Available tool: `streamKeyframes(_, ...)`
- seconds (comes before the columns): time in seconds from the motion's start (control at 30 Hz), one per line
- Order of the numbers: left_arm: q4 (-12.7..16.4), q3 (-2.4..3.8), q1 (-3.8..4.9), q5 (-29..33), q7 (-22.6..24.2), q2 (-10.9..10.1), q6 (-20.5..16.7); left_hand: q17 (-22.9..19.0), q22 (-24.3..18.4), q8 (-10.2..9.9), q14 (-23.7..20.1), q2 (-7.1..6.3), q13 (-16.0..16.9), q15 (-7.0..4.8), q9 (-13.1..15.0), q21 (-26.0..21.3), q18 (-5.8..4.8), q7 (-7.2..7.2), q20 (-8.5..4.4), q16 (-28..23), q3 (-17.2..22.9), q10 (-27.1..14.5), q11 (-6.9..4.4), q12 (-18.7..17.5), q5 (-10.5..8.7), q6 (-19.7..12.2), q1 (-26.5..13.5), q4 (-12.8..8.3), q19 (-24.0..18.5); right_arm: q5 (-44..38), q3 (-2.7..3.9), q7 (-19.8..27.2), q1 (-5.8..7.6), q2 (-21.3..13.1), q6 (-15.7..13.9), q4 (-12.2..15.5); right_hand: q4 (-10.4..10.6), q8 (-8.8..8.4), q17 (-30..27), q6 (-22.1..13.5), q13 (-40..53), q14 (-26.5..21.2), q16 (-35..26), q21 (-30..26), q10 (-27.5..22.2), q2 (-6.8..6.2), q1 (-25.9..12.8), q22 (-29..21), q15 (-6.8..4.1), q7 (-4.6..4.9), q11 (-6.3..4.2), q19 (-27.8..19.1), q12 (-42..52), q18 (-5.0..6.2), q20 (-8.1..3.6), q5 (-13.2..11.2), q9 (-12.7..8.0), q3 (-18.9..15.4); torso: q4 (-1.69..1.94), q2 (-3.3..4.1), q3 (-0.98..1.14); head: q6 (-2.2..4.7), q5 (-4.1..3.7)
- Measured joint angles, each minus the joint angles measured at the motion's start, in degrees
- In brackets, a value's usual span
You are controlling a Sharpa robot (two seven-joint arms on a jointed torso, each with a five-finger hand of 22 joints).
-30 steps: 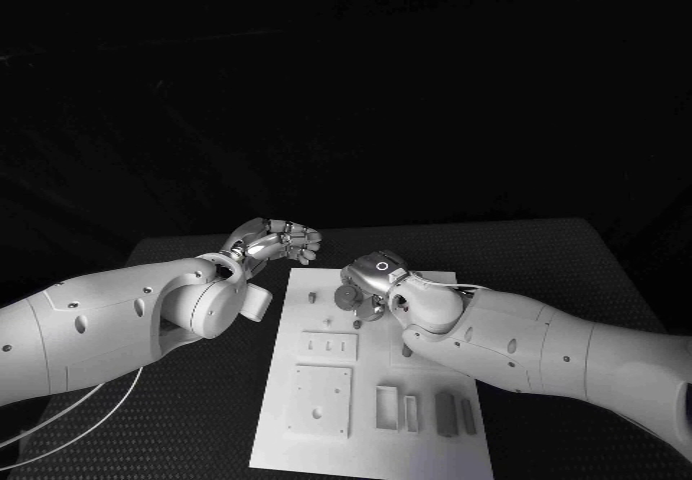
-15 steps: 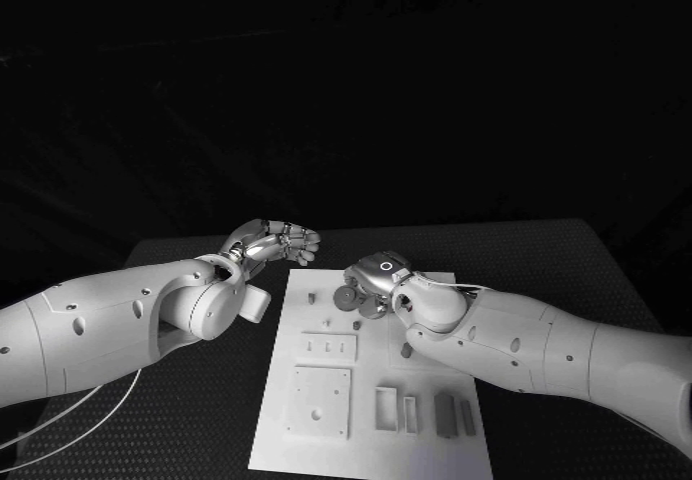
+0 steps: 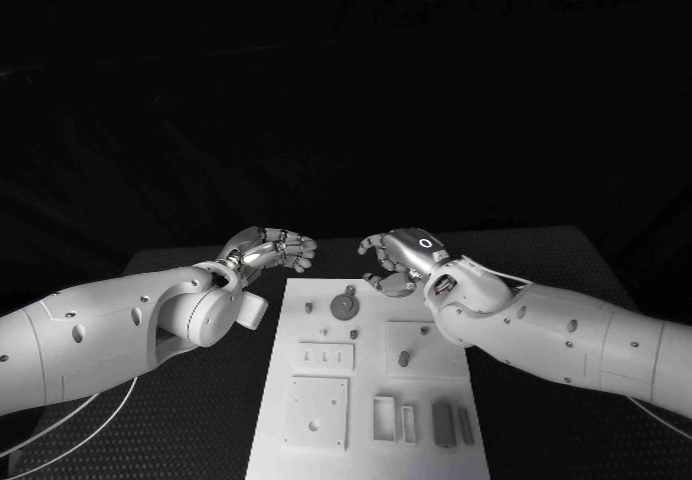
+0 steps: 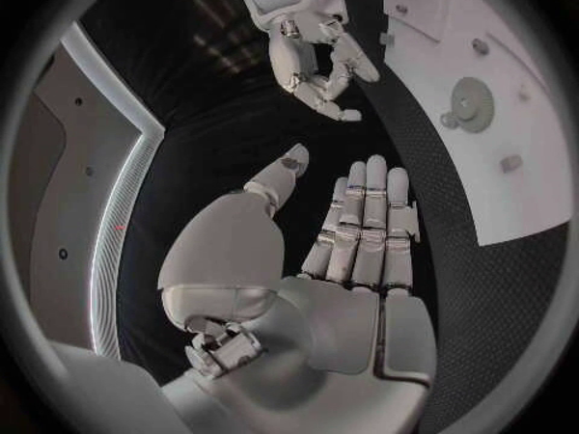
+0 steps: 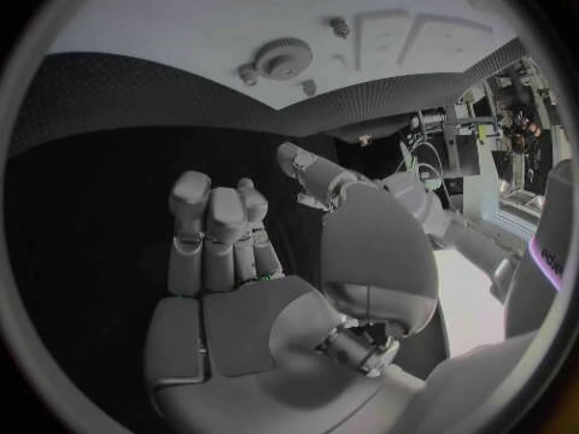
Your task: Assemble the parts on the task board
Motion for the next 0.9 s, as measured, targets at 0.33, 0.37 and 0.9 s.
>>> streamKeyframes(0.33, -3.0, -0.04, -0.07, 0.1, 0.3, 0.3, 0.2, 0.1, 0.0, 0.0, 0.0, 0.0, 0.0, 0.0, 0.0, 0.0, 0.62, 0.0, 0.0, 0.0, 0.0, 0.0, 0.0, 0.0, 0.0, 0.0, 0.0, 0.0, 0.0, 18.9, 0.96, 10.4, 1.71, -10.7, 7.0, -0.1, -1.8, 0.0, 0.6, -0.4, 0.1, -0.7, -0.4, -0.3, -0.5, 1.63, 1.0, 0.3, 0.6, 0.35, 0.28, -1.3, 0.0, -0.11, -0.59, -0.9, -0.1, -3.2, -1.75, -1.06, 0.42, 0.68, 0.06)
streamKeyframes(0.37, -3.2, -0.05, -0.11, 0.1, 0.3, 0.3, 0.2, 0.1, 0.0, 0.0, 0.0, 0.0, 0.0, 0.0, 0.0, 0.0, 0.64, 0.0, 0.0, 0.0, 0.1, 0.0, 0.0, 0.0, 0.0, 0.0, 0.0, -0.1, 0.0, 20.5, 1.03, 11.4, 1.66, -11.2, 8.2, -0.4, -2.8, 0.0, 0.8, -0.6, 0.2, -1.1, -0.5, -0.3, -1.1, 2.13, 1.5, 0.5, 0.27, 0.54, 0.44, -1.8, 0.2, -0.11, -0.51, -0.9, -0.1, -4.4, -1.95, -1.15, 0.46, 0.7, 0.14)
streamKeyframes(0.9, -3.7, -0.05, -0.58, 0.1, 0.6, 0.6, 0.9, 0.0, 0.0, 0.0, 0.0, 0.2, 0.0, 0.0, 0.1, 0.0, 0.5, 0.0, 0.0, 0.0, 0.1, 0.0, 0.0, 0.0, 0.0, 0.0, -0.2, -0.1, 0.0, 26.6, 1.05, 15.1, -2.62, -10.7, 18.8, -11.1, -7.4, 0.0, 2.0, -1.0, 0.2, -2.9, -0.5, -0.3, -1.7, 4.15, 2.4, 0.6, -1.0, 0.74, 0.5, -4.0, 0.4, -0.49, -0.27, -4.5, 0.0, -12.9, -3.6, -1.77, 1.76, 0.2, 0.65)
